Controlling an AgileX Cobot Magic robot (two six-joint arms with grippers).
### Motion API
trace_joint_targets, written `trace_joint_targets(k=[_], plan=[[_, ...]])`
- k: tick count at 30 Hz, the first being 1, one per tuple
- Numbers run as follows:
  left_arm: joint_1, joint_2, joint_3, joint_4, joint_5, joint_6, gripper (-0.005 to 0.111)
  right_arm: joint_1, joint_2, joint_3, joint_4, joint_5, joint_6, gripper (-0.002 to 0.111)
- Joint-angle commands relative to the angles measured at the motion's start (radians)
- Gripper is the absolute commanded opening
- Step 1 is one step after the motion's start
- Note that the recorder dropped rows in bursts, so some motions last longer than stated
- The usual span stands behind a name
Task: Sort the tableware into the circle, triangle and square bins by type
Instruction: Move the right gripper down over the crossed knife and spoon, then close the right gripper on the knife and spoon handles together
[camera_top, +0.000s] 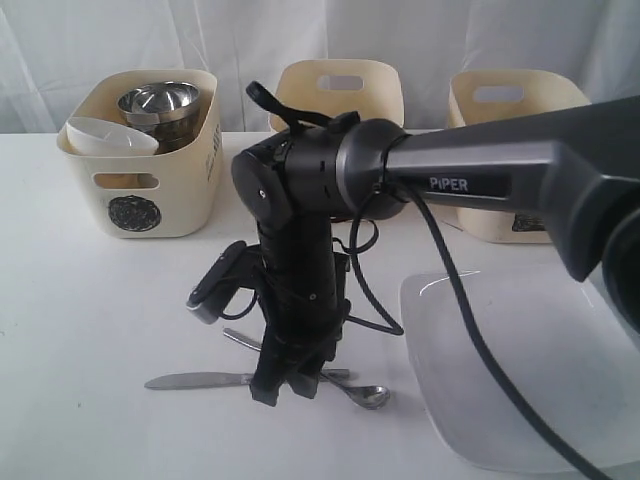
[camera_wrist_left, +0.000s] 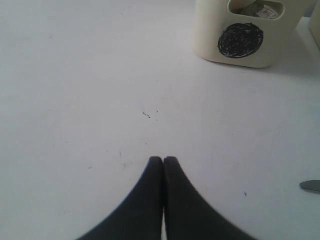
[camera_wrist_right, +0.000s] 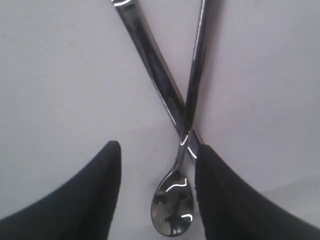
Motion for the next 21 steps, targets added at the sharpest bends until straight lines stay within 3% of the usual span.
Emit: trace_joint_targets(k=[1,21], plan=[[-0.001,-0.003,0.003,-0.010,0.004,0.004,0.000,0.001,0.004,0.020,0.006,-0.026,-0.010,0.045],[-0.001,-0.003,0.003,-0.010,0.006,0.016,0.000,0.001,0.067,0.039,0.015,-0.115,-0.059,0.032]])
